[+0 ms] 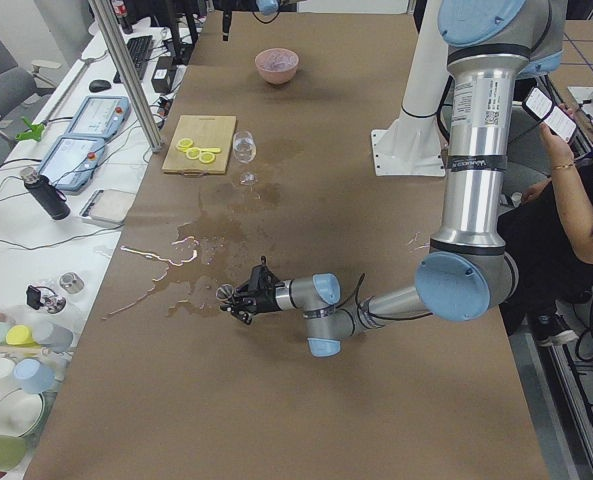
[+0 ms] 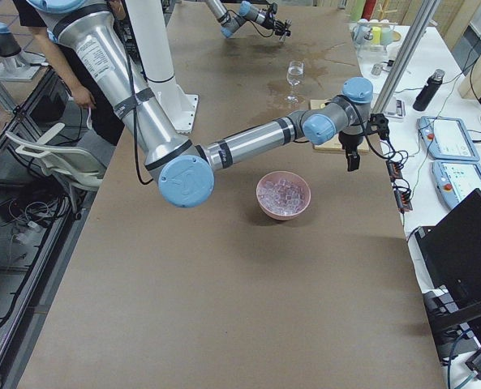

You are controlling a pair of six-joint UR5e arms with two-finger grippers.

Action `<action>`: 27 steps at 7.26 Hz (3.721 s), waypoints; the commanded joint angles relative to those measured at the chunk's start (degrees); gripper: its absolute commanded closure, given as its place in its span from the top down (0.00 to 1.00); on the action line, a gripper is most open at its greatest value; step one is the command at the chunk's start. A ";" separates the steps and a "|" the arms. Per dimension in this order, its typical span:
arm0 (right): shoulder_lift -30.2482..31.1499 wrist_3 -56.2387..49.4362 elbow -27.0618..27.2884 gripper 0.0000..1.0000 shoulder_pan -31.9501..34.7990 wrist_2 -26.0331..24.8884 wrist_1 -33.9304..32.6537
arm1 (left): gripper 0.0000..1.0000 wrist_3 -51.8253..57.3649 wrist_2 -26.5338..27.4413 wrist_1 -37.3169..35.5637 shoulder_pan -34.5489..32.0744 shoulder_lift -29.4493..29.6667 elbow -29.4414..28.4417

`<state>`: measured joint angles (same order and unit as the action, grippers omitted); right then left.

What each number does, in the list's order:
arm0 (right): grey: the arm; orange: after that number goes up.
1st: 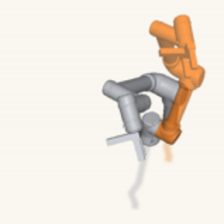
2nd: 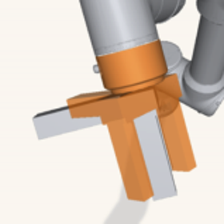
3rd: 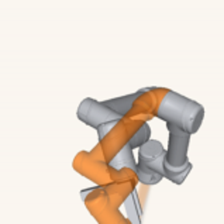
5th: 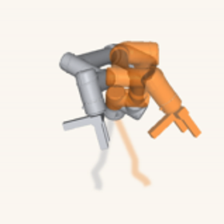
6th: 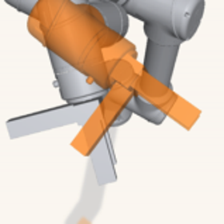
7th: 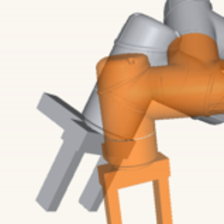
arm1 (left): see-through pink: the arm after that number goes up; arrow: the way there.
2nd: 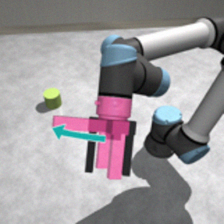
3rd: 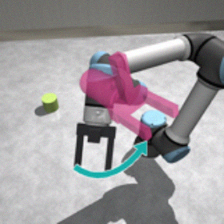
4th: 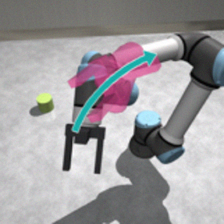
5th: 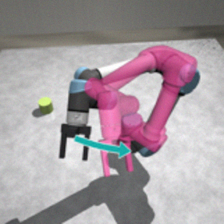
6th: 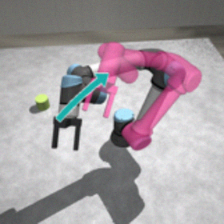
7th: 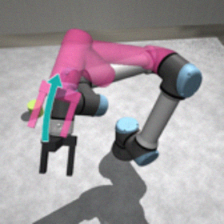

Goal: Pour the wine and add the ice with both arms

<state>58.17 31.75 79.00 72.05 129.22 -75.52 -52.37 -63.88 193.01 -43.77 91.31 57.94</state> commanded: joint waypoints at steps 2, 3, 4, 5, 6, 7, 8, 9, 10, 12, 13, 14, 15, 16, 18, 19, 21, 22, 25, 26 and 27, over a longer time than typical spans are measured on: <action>5.45 -1.69 0.46 1.00 4.13 3.91 0.11 | 0.09 -0.54 -0.02 0.00 0.52 0.27 -0.10; 8.51 -1.87 2.28 1.00 5.80 4.37 0.20 | 0.09 -0.54 -0.02 -0.09 0.79 0.27 -0.10; 11.41 -2.22 3.52 1.00 6.34 4.20 0.64 | 0.09 -0.63 -0.02 -0.09 0.88 0.36 -0.63; 11.88 -3.61 3.53 1.00 6.78 4.20 0.21 | 0.10 -0.63 -0.02 -0.09 0.96 0.70 -0.89; 13.80 -5.02 3.53 1.00 6.96 4.20 0.29 | 0.12 -0.54 -0.02 -0.09 1.05 0.71 -0.89; 16.25 -8.95 3.45 1.00 7.57 4.20 0.64 | 0.15 -0.54 -0.02 -0.09 1.05 0.71 -0.89; 17.93 -11.60 3.36 1.00 8.53 4.12 0.81 | 0.36 -0.36 -0.11 -0.09 1.05 0.62 -0.89; 19.43 -12.58 3.10 1.00 8.98 4.11 0.73 | 0.55 -0.10 -0.28 -0.09 1.14 0.62 -0.81; 20.66 -15.20 3.09 1.00 9.59 4.11 0.73 | 0.64 0.07 -2.20 -0.01 1.05 0.27 -0.72; 21.99 -16.20 3.53 1.00 10.56 4.11 0.73 | 0.75 0.08 -2.57 0.00 1.05 -0.26 -0.11; 22.34 -16.20 3.53 1.00 10.82 4.11 0.73 | 0.80 0.08 -2.66 0.00 1.05 -0.35 -0.02; 22.52 -16.20 3.45 1.00 10.83 4.11 0.73 | 0.85 0.08 -2.66 0.00 0.97 -0.43 0.33; 22.69 -16.20 3.36 1.00 10.91 4.11 0.38 | 0.86 0.08 -3.27 0.00 0.88 -1.13 0.77; 22.96 -16.37 3.27 1.00 11.00 4.20 0.20 | 0.86 0.08 -6.06 -0.09 0.70 -2.96 3.12; 23.48 -16.90 2.83 1.00 11.18 4.20 0.11 | 0.88 0.08 -8.01 -0.18 0.00 -5.35 5.95; 23.83 -17.16 2.92 1.00 11.61 4.55 0.03 | 0.89 0.08 -8.19 -0.09 -0.61 -6.23 7.35; 24.28 -18.21 2.83 1.00 12.32 4.91 -0.06 | 0.89 0.08 -12.21 -0.53 -3.49 -8.25 10.35; 24.28 -18.22 2.92 1.00 12.50 5.08 -0.06 | 0.89 -0.01 -13.72 -2.18 -4.65 -8.87 12.01; 24.19 -18.22 2.83 1.00 12.76 5.17 -0.15 | 0.89 -0.01 -14.17 -5.88 -5.98 -8.96 15.09; 24.19 -18.22 2.92 1.00 12.76 5.17 -0.15 | 0.89 -0.01 -16.09 -7.20 -7.63 -8.79 15.62; 24.10 -18.22 2.83 1.00 12.94 5.17 -0.15 | 0.89 -0.01 -17.58 -9.21 -8.87 -8.78 16.76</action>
<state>82.33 13.54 81.85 84.84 134.37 -75.66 -52.38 -79.66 185.98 -51.09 82.47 73.49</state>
